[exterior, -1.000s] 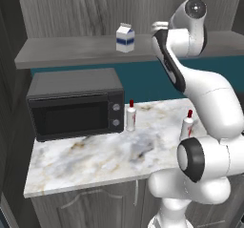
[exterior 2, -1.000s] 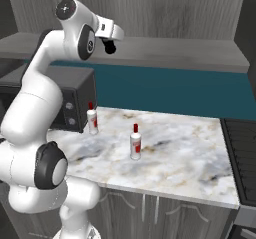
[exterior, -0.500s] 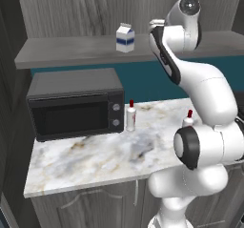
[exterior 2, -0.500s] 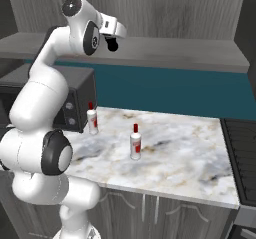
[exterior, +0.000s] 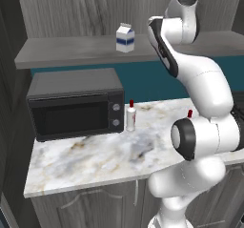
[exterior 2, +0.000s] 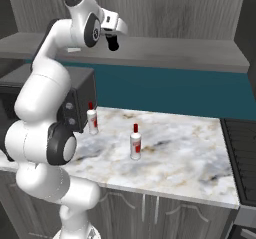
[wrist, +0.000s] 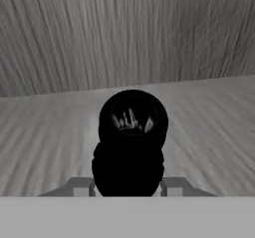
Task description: Sort all alcoholic drinks to one cabinet, and non-alcoholic drinks to the other.
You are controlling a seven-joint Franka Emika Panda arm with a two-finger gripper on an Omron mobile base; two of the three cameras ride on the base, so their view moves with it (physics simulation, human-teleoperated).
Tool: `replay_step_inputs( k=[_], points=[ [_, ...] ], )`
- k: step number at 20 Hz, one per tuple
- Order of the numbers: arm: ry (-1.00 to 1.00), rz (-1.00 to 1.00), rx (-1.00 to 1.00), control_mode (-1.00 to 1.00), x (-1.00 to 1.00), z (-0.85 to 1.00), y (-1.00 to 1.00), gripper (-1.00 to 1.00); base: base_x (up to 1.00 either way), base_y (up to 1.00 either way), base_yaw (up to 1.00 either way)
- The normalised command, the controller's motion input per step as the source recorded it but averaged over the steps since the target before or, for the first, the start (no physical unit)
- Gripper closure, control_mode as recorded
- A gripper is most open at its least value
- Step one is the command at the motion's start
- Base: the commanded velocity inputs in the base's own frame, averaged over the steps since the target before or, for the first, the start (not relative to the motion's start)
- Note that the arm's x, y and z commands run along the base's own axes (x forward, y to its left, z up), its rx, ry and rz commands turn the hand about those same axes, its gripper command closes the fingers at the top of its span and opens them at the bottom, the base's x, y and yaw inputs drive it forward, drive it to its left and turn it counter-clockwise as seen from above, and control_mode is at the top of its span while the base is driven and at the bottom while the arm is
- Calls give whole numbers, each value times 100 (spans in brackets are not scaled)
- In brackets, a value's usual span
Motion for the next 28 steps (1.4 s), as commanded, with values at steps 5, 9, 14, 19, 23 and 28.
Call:
replay_step_inputs(
  k=[5,9,14,19,23,28],
  points=[
    [6,0,0,-100,13,-2,-2,-100,0,0,0],
    [0,0,0,-100,4,-1,-18,-100,0,0,0],
    [0,0,0,-100,0,0,-24,-100,0,0,0],
    [0,0,0,-100,12,-10,-9,-100,0,0,0],
    [0,0,2,-100,26,-19,0,-100,0,0,0],
    [-1,2,6,-100,12,-8,0,-100,0,0,0]
  ],
)
